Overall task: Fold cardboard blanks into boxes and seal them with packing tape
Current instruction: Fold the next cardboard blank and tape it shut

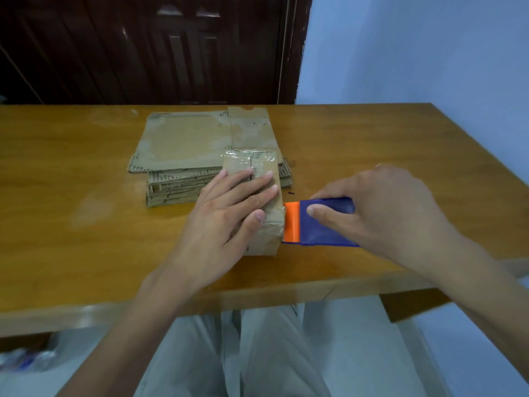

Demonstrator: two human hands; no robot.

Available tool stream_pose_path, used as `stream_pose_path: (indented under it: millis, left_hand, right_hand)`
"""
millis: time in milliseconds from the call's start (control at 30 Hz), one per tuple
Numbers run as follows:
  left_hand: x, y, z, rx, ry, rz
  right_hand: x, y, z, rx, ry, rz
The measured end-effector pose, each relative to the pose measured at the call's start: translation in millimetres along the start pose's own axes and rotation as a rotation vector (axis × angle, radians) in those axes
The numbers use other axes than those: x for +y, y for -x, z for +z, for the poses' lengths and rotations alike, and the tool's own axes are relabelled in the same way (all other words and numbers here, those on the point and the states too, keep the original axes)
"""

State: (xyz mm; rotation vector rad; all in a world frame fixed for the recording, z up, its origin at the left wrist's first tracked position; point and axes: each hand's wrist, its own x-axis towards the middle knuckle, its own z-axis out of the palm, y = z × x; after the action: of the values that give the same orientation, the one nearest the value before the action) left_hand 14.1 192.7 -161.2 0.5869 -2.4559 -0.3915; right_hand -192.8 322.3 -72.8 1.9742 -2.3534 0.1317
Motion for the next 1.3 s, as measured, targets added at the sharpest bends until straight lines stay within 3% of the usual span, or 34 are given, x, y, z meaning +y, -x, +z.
stream_pose_path:
  millis: [133, 300, 400, 533, 633, 733, 800, 967, 1133, 1200, 1300]
  left_hand:
    - [4, 1, 2, 0.028, 0.016, 0.007]
    - [7, 0, 5, 0.049, 0.000, -0.007]
    - [10, 1, 7, 0.068, 0.013, -0.017]
    - [14, 1, 9, 0.095, 0.182, -0.071]
    - [18, 5, 7, 0.188, 0.507, -0.134]
    - [24, 9, 12, 0.279, 0.689, -0.237]
    - [30, 11, 19, 0.287, 0.657, -0.257]
    - [34, 21, 37, 0.219, 0.580, -0.287]
    - [21, 19, 33, 0.185, 0.750, -0.376]
    - [7, 20, 19, 0.146, 0.851, -0.350]
    - [-13, 29, -12, 0.079, 0.764, -0.216]
  right_hand:
    - [-22, 2, 31, 0.033, 0.201, 0.025]
    - [8, -10, 75, 0.415, 0.278, 0.053]
    - [29, -19, 108, 0.424, 0.268, 0.039]
    - [32, -16, 124, 0.413, 0.192, 0.197]
    - [3, 2, 113, 0.523, 0.017, 0.313]
    - [-53, 27, 99, 0.589, -0.529, 0.202]
    - [-87, 35, 101, 0.464, -0.932, 0.136]
    - [-99, 35, 118, 0.465, -1.396, 0.226]
    - [-82, 37, 122, 0.397, -1.515, 0.202]
    - [-65, 37, 120, 0.368, -1.421, 0.149]
    - [-31, 32, 113, 0.390, -1.130, 0.015]
